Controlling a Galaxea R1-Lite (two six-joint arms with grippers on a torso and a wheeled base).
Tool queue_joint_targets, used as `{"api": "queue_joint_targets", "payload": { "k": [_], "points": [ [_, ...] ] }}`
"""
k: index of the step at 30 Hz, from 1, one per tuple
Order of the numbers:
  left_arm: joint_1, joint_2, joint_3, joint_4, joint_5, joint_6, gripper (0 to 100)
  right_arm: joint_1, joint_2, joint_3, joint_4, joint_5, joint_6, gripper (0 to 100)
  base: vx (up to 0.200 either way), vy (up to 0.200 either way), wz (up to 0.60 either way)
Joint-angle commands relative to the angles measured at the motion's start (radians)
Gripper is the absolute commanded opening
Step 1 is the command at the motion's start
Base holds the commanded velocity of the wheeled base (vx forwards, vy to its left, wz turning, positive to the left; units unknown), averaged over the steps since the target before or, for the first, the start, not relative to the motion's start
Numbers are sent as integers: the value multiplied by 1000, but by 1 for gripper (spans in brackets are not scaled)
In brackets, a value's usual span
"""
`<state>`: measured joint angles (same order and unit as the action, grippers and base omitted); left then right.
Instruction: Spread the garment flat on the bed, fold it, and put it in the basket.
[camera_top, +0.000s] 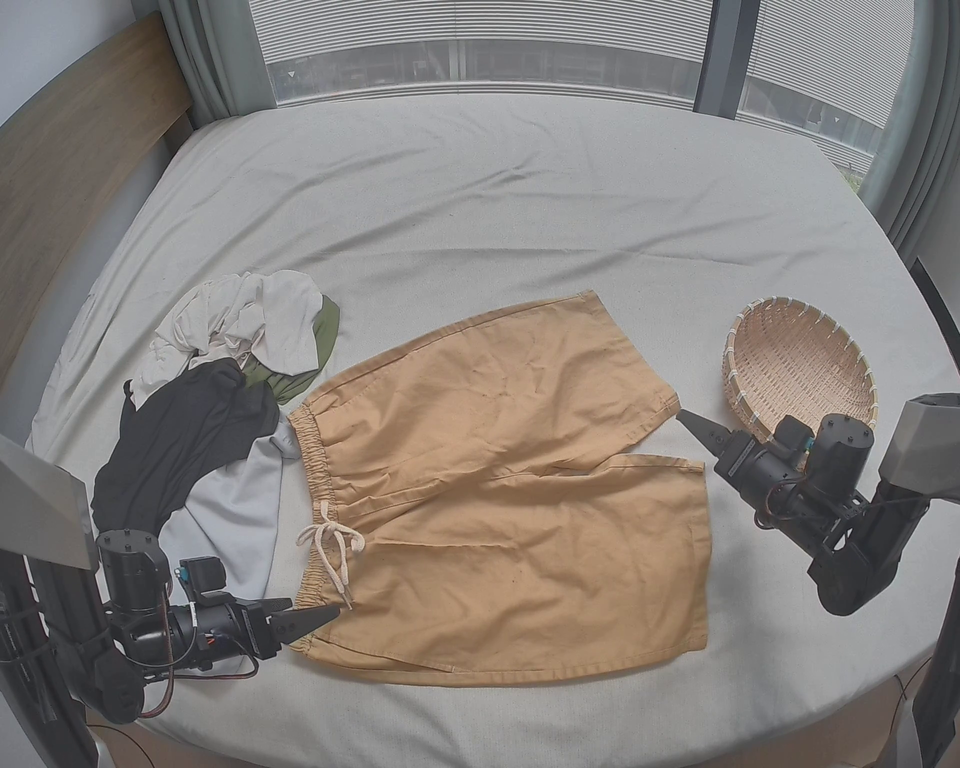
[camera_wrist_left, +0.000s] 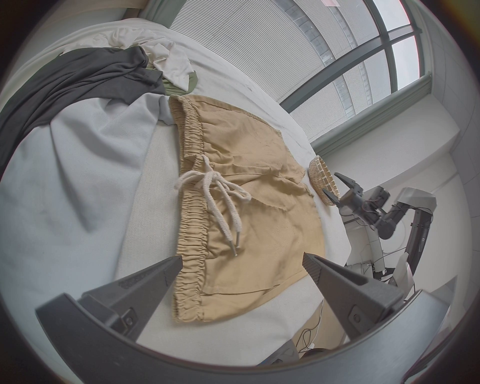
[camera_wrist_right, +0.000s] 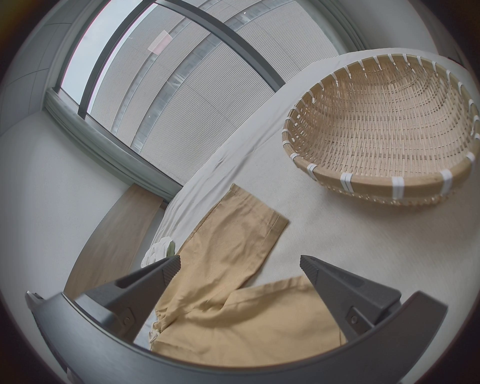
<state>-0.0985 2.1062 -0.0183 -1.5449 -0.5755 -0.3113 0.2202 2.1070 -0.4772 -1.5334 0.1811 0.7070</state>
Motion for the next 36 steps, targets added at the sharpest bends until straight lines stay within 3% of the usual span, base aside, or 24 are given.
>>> {"api": "queue_joint_targets", "payload": {
  "k": [1,6,21,22,27,32,36],
  "points": [
    [40,43,18,8,6,18,100,85,-142,177,-8,-2,-3,100,0,0,0],
    [39,69,18,14,43,17,100,96,-170,241,-8,-2,-27,100,0,0,0],
    [-9,153,18,20,42,14,100,94,-168,295,-8,-2,-34,100,0,0,0],
    [-9,153,18,20,42,14,0,94,-168,295,-8,-2,-34,100,0,0,0],
    [13,163,12,-1,40,14,0,96,-170,341,-7,0,-44,100,0,0,0],
    [23,166,18,-1,36,14,0,93,-157,457,-4,1,-127,100,0,0,0],
    [25,164,18,-1,34,14,0,84,-117,477,73,1,-147,100,0,0,0]
  ]
}}
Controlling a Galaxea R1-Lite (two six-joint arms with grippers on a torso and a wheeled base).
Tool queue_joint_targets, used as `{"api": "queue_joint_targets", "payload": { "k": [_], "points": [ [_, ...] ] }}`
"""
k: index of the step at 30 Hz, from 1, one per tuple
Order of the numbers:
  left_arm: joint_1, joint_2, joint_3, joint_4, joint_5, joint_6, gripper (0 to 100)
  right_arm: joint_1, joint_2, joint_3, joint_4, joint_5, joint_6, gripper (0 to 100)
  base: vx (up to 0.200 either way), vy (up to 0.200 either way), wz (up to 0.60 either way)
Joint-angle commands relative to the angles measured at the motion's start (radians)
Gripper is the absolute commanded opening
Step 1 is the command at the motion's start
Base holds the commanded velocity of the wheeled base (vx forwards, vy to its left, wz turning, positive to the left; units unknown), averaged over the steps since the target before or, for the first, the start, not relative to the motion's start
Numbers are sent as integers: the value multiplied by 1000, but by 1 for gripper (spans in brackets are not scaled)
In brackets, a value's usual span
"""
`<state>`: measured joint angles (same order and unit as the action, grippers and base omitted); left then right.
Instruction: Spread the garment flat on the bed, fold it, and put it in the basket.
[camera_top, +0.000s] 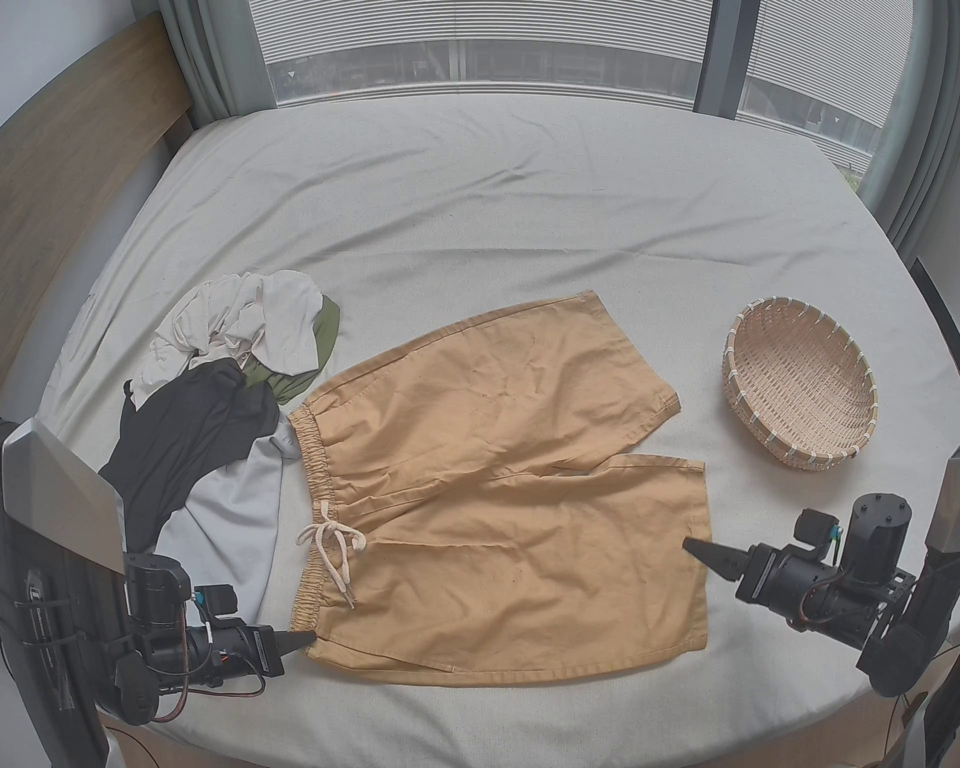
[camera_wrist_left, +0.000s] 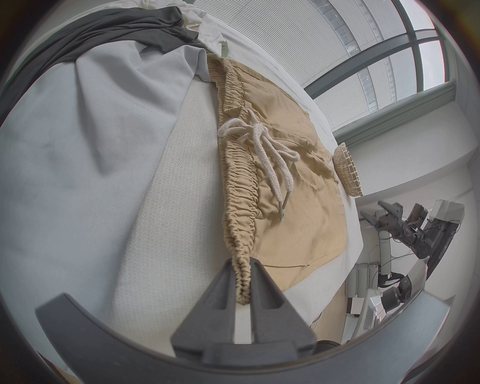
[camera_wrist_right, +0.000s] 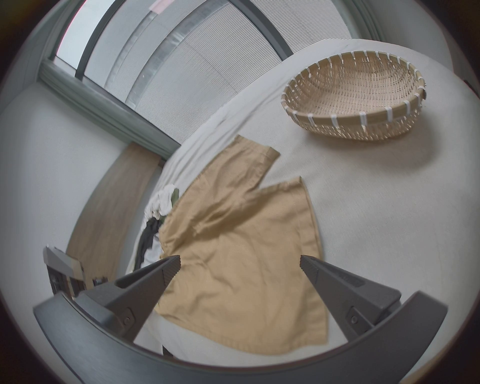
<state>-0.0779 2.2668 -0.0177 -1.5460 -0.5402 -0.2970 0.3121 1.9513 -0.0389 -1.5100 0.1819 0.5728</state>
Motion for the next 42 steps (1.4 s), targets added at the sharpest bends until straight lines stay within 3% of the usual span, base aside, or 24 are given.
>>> {"api": "queue_joint_targets", "payload": {
  "k": [1,5,12,13,21,27,28,35,42],
  "points": [
    [3,2,18,-2,-1,-1,0,-8,41,39,83,1,-14,100,0,0,0],
    [0,0,18,-2,-3,-1,0,10,67,39,183,-1,-11,100,0,0,0],
    [0,-3,18,-3,-6,1,0,15,193,39,126,-32,-10,100,0,0,0],
    [0,-10,16,-3,-4,2,0,18,275,39,51,-39,-8,0,0,0,0],
    [7,-12,16,-3,-1,4,0,19,403,39,-33,-38,-7,0,0,0,0],
    [3,-23,16,-3,0,4,0,-2,333,39,-32,-36,-4,0,0,0,0],
    [1,-23,16,-3,0,4,0,-15,296,39,-32,-33,-4,100,0,0,0],
    [0,-26,18,-3,0,4,0,-16,213,39,-24,-48,-1,100,0,0,0],
    [0,-27,16,-5,0,4,0,-2,331,39,-29,-56,-1,100,0,0,0]
  ]
}}
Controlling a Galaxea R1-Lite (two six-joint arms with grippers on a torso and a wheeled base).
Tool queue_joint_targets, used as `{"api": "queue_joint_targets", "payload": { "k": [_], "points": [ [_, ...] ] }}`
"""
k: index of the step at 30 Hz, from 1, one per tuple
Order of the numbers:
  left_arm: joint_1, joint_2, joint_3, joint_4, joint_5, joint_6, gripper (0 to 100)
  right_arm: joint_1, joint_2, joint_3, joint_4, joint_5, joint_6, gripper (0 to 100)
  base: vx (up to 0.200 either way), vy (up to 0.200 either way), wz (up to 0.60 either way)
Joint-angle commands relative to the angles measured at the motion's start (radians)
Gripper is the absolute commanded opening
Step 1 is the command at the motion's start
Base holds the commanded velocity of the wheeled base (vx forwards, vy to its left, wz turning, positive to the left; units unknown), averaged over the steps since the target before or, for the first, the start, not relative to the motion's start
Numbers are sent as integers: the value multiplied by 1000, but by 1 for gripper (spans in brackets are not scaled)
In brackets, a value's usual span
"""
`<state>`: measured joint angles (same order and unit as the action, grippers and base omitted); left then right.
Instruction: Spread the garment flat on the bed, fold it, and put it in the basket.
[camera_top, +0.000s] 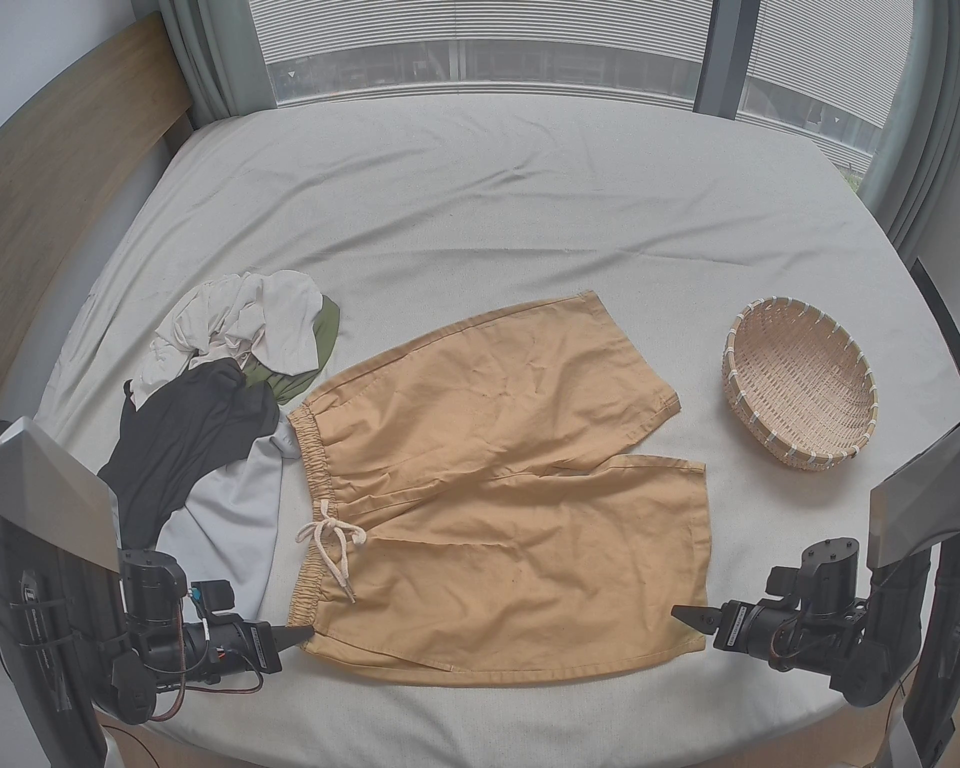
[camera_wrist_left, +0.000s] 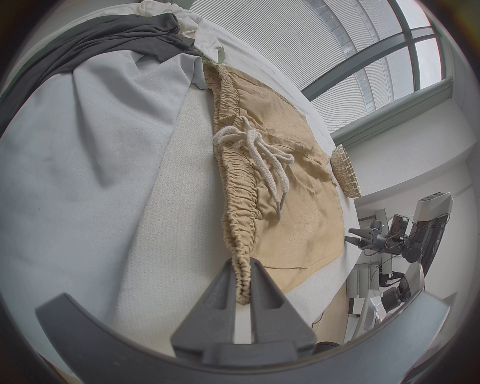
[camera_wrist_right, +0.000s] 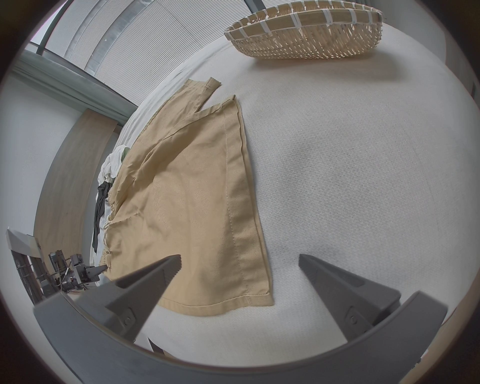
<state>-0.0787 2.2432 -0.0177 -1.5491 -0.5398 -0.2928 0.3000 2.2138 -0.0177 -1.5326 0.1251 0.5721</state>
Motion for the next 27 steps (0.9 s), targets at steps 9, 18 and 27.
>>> {"api": "queue_joint_targets", "payload": {
  "k": [9,18,27],
  "points": [
    [4,-11,15,0,0,0,0,34,141,18,-8,27,5,100,0,0,0],
    [2,-13,15,0,0,0,0,33,124,1,-8,45,52,0,0,0,0],
    [8,-13,18,0,0,0,0,27,101,1,-8,50,58,0,0,0,0]
  ]
}}
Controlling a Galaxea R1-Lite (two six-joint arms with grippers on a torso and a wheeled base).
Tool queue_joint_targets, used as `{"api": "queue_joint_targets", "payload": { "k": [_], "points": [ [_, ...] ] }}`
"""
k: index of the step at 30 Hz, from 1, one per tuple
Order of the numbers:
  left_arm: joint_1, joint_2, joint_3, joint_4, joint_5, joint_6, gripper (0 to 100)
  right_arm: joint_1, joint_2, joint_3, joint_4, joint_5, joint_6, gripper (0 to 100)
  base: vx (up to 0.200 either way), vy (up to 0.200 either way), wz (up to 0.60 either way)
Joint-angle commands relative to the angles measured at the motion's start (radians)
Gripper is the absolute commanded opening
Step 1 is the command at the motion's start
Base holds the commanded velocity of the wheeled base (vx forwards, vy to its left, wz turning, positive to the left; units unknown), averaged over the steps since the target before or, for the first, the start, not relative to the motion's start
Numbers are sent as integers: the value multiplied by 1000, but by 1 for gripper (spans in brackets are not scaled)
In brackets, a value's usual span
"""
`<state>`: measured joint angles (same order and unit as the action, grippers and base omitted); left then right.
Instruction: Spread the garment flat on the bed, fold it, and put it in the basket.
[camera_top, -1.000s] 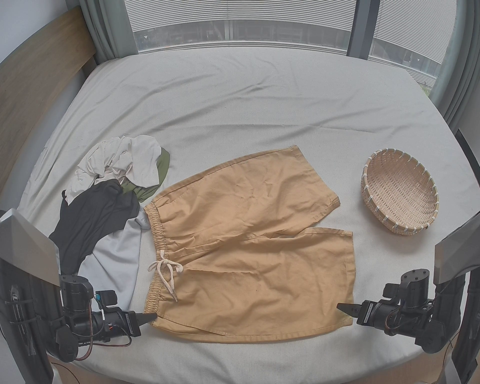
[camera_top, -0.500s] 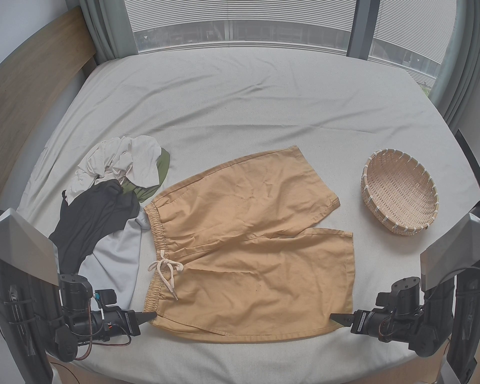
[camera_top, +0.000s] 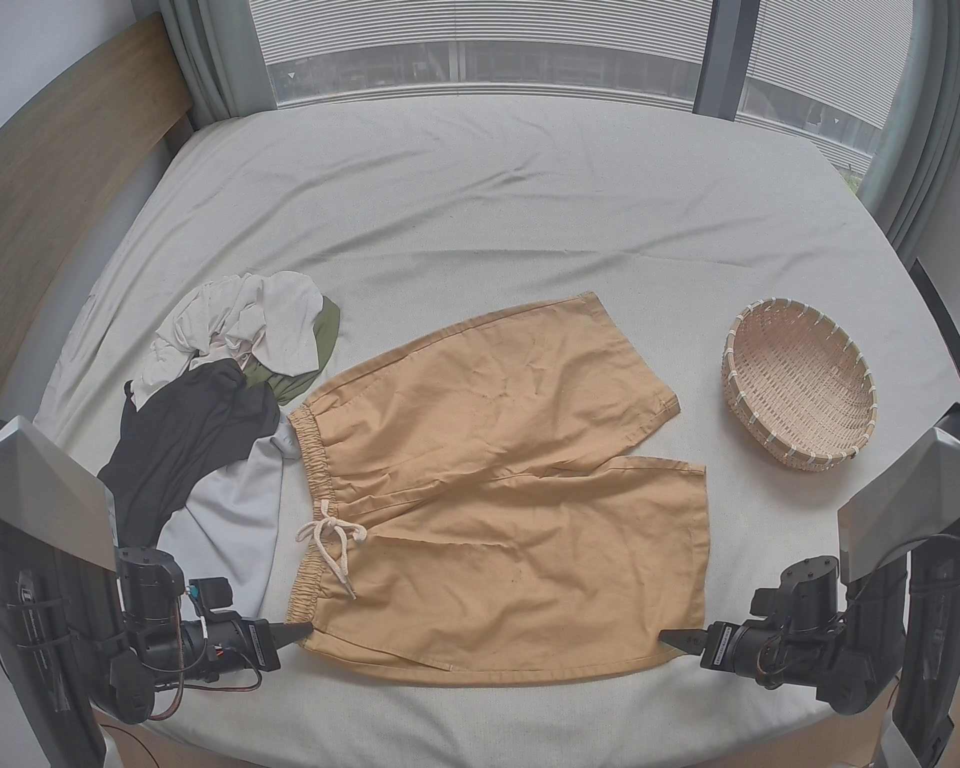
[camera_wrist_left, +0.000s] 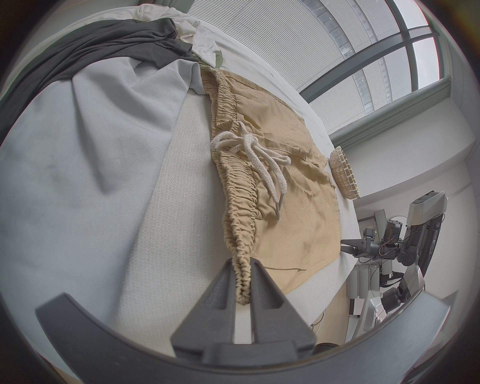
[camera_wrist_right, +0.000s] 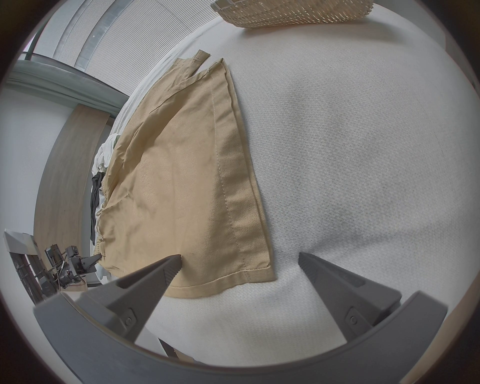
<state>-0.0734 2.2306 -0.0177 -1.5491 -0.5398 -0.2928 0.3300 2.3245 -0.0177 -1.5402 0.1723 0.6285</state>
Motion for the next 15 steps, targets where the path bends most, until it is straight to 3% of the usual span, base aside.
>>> {"api": "queue_joint_targets", "payload": {
  "k": [1,15],
  "points": [
    [3,-2,18,0,0,0,0,-3,-17,2,0,7,8,0,0,0,0],
    [1,-2,16,0,0,0,0,4,-85,12,0,26,16,0,0,0,0]
  ]
}}
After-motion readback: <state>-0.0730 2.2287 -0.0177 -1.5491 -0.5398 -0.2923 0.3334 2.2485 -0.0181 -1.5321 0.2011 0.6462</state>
